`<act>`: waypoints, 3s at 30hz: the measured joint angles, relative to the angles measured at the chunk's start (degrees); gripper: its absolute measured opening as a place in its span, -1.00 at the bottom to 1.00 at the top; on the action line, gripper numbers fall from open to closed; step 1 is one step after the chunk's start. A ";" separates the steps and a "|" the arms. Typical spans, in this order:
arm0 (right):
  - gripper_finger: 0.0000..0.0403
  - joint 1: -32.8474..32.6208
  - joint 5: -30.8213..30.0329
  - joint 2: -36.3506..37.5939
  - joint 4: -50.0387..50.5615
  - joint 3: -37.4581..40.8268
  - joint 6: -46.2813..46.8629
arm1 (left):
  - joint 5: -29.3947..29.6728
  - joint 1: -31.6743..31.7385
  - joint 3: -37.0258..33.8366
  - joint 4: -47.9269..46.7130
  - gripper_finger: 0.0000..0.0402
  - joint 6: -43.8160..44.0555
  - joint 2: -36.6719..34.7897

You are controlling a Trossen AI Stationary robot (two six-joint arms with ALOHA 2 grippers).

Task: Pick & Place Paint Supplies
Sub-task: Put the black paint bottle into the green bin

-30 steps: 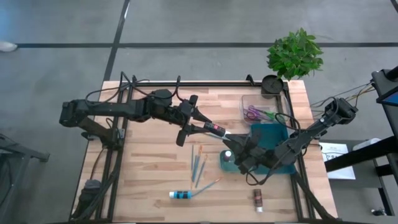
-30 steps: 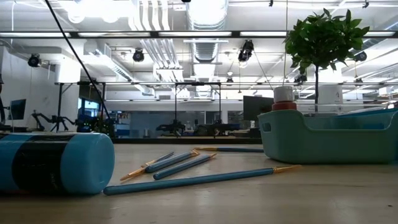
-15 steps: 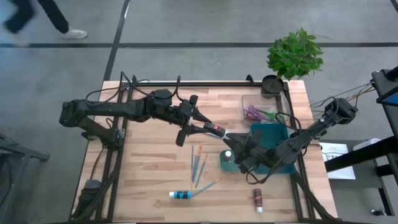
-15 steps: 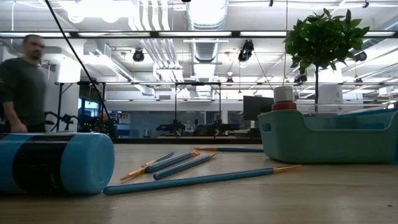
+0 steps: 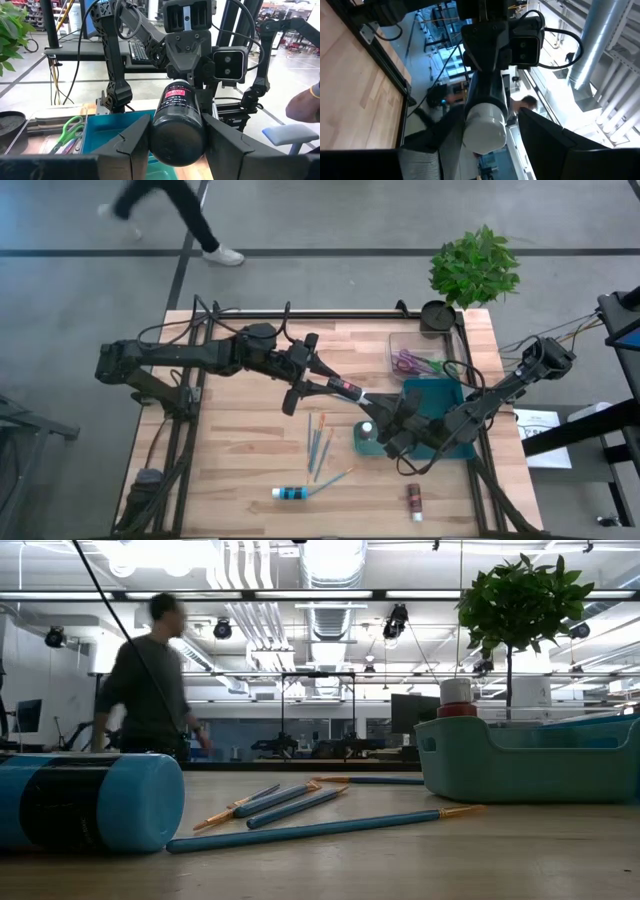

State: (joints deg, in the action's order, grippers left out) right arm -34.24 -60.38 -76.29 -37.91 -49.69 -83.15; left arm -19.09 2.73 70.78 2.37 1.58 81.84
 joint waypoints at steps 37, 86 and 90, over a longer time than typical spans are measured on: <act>-0.46 -0.68 -2.79 -0.11 1.45 0.44 0.52 | 1.44 -0.01 0.27 -6.52 -0.13 -9.03 -0.75; -0.46 -25.51 -16.51 1.74 6.50 -6.85 37.00 | 40.96 0.10 0.02 -31.71 0.56 -19.66 -10.12; -0.46 -26.67 -10.08 1.66 11.45 -11.61 35.47 | 40.96 0.10 0.02 -30.97 0.56 -19.82 -10.11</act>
State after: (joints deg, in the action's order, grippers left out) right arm -60.91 -70.46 -74.63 -26.46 -61.31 -47.68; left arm 21.87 2.83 70.81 -28.60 -18.24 71.73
